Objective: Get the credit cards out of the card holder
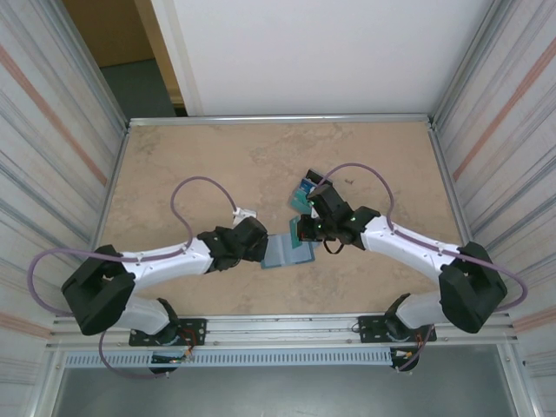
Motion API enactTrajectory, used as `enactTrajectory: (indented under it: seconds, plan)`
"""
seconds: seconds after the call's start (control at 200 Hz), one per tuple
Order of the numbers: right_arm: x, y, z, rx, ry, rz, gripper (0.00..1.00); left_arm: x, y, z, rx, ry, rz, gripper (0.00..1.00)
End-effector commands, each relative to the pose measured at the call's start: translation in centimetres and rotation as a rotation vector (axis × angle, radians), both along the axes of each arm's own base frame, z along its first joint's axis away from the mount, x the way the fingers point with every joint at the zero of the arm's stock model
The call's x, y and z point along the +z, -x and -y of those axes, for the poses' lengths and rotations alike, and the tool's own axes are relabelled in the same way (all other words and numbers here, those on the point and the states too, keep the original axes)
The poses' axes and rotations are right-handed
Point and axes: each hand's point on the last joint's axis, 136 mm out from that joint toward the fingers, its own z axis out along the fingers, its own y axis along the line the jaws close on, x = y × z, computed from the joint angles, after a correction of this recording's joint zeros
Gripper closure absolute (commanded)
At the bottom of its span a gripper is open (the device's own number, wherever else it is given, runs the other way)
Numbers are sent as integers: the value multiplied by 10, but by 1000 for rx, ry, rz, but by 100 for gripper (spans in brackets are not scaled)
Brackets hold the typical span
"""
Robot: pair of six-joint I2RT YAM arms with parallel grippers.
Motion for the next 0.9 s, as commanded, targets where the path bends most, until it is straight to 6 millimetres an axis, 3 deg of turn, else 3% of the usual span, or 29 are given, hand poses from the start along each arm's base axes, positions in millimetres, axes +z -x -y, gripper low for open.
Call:
enactTrajectory:
  seconds: [0.0,0.897]
  plan:
    - [19,-11,9,-26,16,75,100,-10,2,-2,6,-28,-35,1]
    - [22,-16,28,-66,24,93,100,-39,-12,20,-45,-83,-66,1]
